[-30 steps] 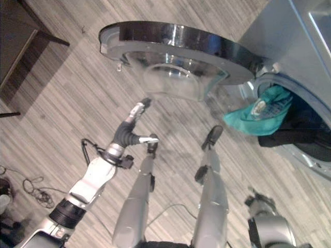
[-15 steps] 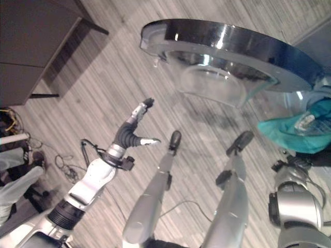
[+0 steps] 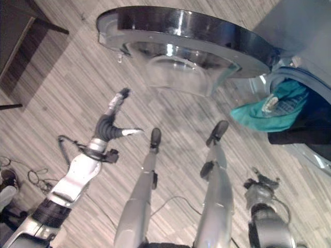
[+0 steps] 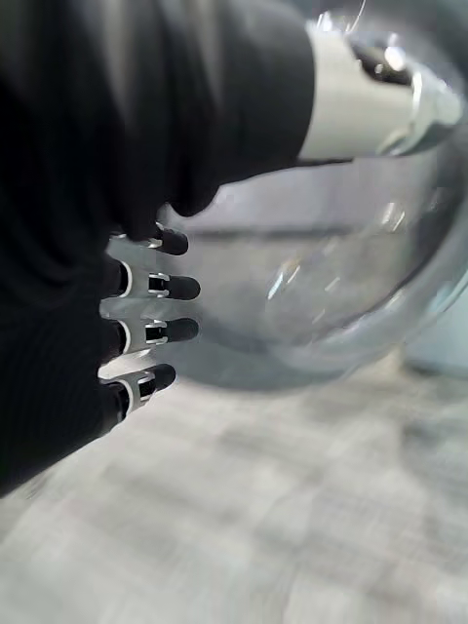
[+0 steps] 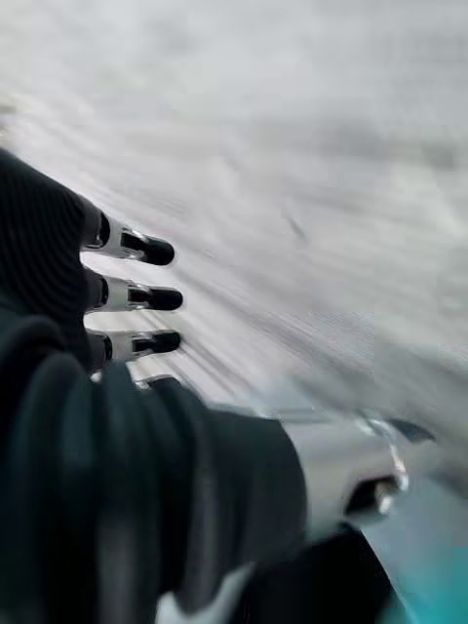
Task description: Grab the laundry basket,head to the washer,open it,put in the laundry and shut it.
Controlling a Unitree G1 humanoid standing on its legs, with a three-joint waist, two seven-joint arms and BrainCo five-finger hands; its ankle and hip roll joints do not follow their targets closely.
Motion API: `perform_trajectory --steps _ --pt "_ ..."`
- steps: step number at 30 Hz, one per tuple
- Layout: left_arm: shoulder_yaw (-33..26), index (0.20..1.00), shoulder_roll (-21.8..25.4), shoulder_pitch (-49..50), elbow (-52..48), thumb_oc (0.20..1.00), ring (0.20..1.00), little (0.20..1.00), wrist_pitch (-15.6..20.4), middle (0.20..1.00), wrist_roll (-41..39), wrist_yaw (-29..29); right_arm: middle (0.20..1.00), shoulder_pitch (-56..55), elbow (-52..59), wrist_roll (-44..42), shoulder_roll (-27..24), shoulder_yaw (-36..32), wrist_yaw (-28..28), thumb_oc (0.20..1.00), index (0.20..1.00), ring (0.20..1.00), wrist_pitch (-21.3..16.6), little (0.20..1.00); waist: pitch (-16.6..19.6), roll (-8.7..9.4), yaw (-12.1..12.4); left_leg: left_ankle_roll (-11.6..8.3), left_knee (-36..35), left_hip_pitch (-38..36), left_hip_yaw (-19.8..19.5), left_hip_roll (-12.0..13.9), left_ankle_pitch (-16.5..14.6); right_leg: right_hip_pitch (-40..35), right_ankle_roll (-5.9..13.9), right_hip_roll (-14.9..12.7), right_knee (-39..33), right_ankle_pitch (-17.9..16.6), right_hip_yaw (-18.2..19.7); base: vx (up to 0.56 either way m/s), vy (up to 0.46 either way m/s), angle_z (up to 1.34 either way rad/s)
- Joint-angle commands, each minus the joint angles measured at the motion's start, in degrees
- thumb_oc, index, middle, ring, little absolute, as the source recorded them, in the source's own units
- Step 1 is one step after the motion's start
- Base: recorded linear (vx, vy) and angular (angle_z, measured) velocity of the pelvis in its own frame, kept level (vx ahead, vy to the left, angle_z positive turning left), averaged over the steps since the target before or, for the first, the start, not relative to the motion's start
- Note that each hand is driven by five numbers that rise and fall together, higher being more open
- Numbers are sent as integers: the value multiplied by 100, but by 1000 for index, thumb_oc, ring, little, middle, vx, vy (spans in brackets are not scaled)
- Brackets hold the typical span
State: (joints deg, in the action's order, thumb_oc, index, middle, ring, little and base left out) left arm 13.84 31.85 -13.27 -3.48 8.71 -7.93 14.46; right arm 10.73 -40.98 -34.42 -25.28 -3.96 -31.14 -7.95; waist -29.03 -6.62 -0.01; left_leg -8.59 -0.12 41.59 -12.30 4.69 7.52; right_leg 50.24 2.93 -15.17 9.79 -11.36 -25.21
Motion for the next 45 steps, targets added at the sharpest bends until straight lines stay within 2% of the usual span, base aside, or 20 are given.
perform_trajectory --steps 1,2,3,8,9,10,11,14,17,20,22,26,29,33,34,35,38,43,45 --pt "283 1000 191 27 -231 1000 1000 1000 175 1000 225 95 1000 -548 -432 435 -283 -368 -435 1000 1000 1000 -101 1000 -50 109 54 -9 273 84 276 202 -561 -623 647 -157 33 1029 503 -3 -32 -1" --pt "287 1000 190 26 -229 1000 1000 1000 175 1000 225 95 1000 -553 -427 437 -282 -371 -436 1000 1000 1000 -98 1000 -47 107 56 -9 274 87 274 203 -561 -621 647 -156 33 1029 501 0 0 0" --pt "140 1000 274 56 -277 1000 1000 1000 147 1000 345 67 1000 -890 167 554 -337 -587 -443 1000 1000 1000 -88 1000 -60 141 20 -2 292 135 260 198 -563 -584 640 -154 37 1018 501 0 0 0" --pt "214 1000 240 36 -298 1000 1000 1000 152 1000 373 42 1000 -934 29 558 -216 -601 -408 1000 1000 1000 -101 1000 -38 137 36 7 317 161 267 187 -570 -559 637 -161 49 1016 504 0 0 0" --pt "308 1000 247 2 -336 1000 1000 1000 215 1000 356 41 1000 -390 -727 432 -141 -600 -548 1000 1000 1000 -30 1000 23 71 88 19 347 185 265 164 -578 -545 633 -163 68 1038 524 0 0 0" --pt "355 1000 347 -33 -518 1000 1000 1000 280 1000 284 83 1000 638 -1808 164 -98 -273 -484 1000 1000 1000 24 1000 57 -3 192 18 381 183 292 170 -594 -516 633 -143 130 1073 572 0 0 0" --pt "293 1000 369 -34 -543 1000 1000 1000 269 1000 276 84 1000 806 -1981 114 -121 -208 -434 1000 1000 1000 -27 1000 10 23 172 15 386 186 304 182 -604 -502 629 -133 141 1078 585 0 20 3" --pt "317 1000 376 -63 -555 1000 1000 1000 302 1000 186 48 1000 1243 -2455 -38 -199 32 -178 1000 1000 1000 5 1000 -45 46 167 4 413 139 336 201 -621 -547 625 -134 158 1092 589 -2 -16 -1" --pt "381 1000 411 -123 -514 1000 1000 1000 328 1000 80 -19 1000 1527 -2675 -209 -2 460 356 1000 1000 1000 66 1000 -56 127 190 -30 405 -75 376 261 -646 -845 624 -116 73 1069 500 -7 -43 -5" --pt "381 1000 365 -134 -434 1000 1000 1000 430 1000 56 -105 1000 1318 -2284 -224 385 1105 1062 1000 1000 1000 -4 1000 -72 225 194 -53 401 -261 415 317 -675 -1092 626 -99 -10 1040 437 -6 -16 9" --pt "380 1000 372 -99 -408 1000 1000 1000 454 1000 156 -107 1000 1183 -2059 -163 581 1370 1244 1000 1000 1000 -1 1000 -72 273 202 -57 400 -358 406 339 -693 -1225 626 -93 -52 1027 398 -7 -26 5" --pt "449 1000 289 0 -281 1000 1000 1000 438 1000 243 -135 1000 832 -1831 -391 886 1402 1506 1000 1000 1000 -69 1000 -62 377 174 -58 383 -630 418 363 -725 -1576 637 -60 -174 978 333 -2 2 -1" --pt "504 1000 267 113 -192 1000 1000 1000 409 1000 280 -185 1000 370 -1605 -721 1023 1249 1675 1000 1000 1000 -144 1000 -7 467 116 -63 305 -972 462 388 -730 -2014 672 -28 -368 914 232 0 0 0" --pt "523 1000 260 235 -94 1000 1000 1000 333 1000 285 -259 1000 -262 -1710 -1337 1122 634 1822 1000 1000 1000 -190 1000 116 574 -7 -31 258 -1415 479 401 -798 -2577 715 21 -575 850 167 34 55 -1" --pt "530 1000 253 238 -82 1000 1000 1000 298 1000 282 -276 1000 -345 -1935 -1433 1134 401 1793 1000 1000 1000 -218 1000 130 581 -24 -25 260 -1512 492 400 -819 -2692 722 18 -601 850 153 -34 132 -4" --pt "649 1000 141 161 10 1000 1000 1000 277 1000 273 -325 1000 -491 -2907 -1483 918 -236 1684 1000 1000 1000 -117 1000 150 575 -87 39 319 -1618 486 320 -783 -2867 686 -60 -617 764 71 -37 131 -4" --pt "708 1000 119 135 -69 1000 1000 1000 300 1000 151 -511 1000 -321 -3851 -1491 472 -789 1568 1000 1000 1000 44 1000 137 454 -44 102 409 -1750 435 238 -871 -3111 701 -100 -664 782 5 -12 82 10" --pt "733 1000 193 16 33 1000 1000 1000 314 1000 246 -633 1000 -103 -4017 -1228 208 -628 1618 1000 1000 1000 171 1000 121 477 49 164 475 -1745 580 198 -926 -2999 739 -148 -700 678 90 -50 31 1" --pt "716 1000 169 14 91 1000 1000 1000 351 1000 259 -652 1000 12 -3915 -1079 238 -353 1778 1000 1000 1000 201 1000 119 470 84 167 476 -1714 602 200 -921 -2966 734 -164 -695 681 94 -36 3 -8"
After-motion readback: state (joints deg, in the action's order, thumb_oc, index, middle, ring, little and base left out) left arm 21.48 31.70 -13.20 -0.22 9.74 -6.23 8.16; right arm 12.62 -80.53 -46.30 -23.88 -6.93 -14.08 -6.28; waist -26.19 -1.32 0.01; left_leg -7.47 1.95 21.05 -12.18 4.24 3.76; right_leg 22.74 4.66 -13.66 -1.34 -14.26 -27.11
